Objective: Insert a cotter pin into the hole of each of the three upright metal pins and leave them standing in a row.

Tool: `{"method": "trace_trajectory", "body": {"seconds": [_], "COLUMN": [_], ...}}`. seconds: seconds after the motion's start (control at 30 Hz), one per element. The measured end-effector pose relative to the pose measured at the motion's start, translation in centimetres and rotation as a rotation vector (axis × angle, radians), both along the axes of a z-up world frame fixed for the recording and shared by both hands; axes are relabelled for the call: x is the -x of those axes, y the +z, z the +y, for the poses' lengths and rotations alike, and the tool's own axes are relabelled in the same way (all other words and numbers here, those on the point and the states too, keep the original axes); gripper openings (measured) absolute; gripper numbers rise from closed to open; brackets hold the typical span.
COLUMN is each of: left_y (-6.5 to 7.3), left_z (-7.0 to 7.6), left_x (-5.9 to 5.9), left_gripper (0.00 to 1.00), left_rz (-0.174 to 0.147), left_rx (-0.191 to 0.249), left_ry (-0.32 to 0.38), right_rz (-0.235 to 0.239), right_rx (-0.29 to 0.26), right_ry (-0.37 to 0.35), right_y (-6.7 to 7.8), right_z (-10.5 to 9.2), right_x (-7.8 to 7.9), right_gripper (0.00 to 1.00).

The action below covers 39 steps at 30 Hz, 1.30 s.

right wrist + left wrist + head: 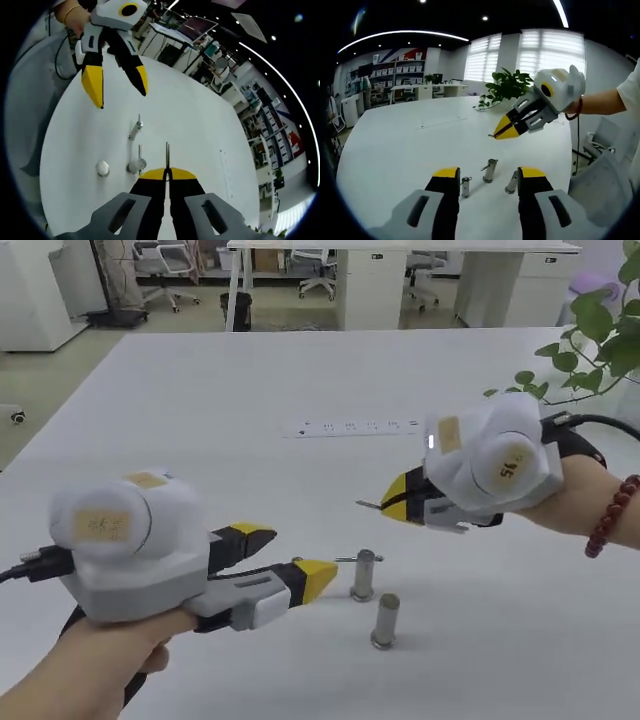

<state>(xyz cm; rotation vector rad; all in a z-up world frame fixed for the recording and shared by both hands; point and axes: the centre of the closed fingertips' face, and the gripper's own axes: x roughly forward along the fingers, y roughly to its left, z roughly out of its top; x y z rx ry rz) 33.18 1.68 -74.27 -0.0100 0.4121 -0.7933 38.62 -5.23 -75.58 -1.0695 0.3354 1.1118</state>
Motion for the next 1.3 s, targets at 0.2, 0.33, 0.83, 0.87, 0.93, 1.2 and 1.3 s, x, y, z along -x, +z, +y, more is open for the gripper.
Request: {"method": "trace_trajectory", "body": {"seconds": [0.2,0.33,0.83,0.87,0.93,1.2,1.3], "left_y": [-0.1,-0.1,0.3,0.3,0.4,0.6,0.5], "left_z": [-0.7,-1.0,-2.1,-2.1,-2.3,-2.6,-2.6], "left_x": [0.2,0.0,-0.2,-0.3,-0.2,-0.3,-0.3], "left_gripper": [0.4,0.35,0.23,0.21,0.2,0.12,0.06], "left_rz": [0.03,0.06,0.17,0.175,0.182,0.218,0.229], "left_rx": [0.014,0.045,0.186,0.192,0.203,0.251,0.263], "left_ry": [-0.018,-0.013,-0.001,-0.001,-0.001,0.0,0.002], "right_rz": [-0.024,-0.034,-0.075,-0.074,-0.077,-0.079,-0.078], "right_rx": [0.018,0.02,0.009,0.007,0.004,-0.011,-0.015], "right_ry": [0.051,0.073,0.139,0.141,0.147,0.164,0.166], "right_y": [-0.2,-0.2,0.5,0.5,0.7,1.0,1.0], "right_z": [0.8,1.3,3.2,3.3,3.4,4.0,4.1], "right_x": [1.6,2.5,4.5,4.6,4.7,5.3,5.4], "right_gripper": [0.02,0.02,0.02,0.02,0.02,0.02,0.02]}}
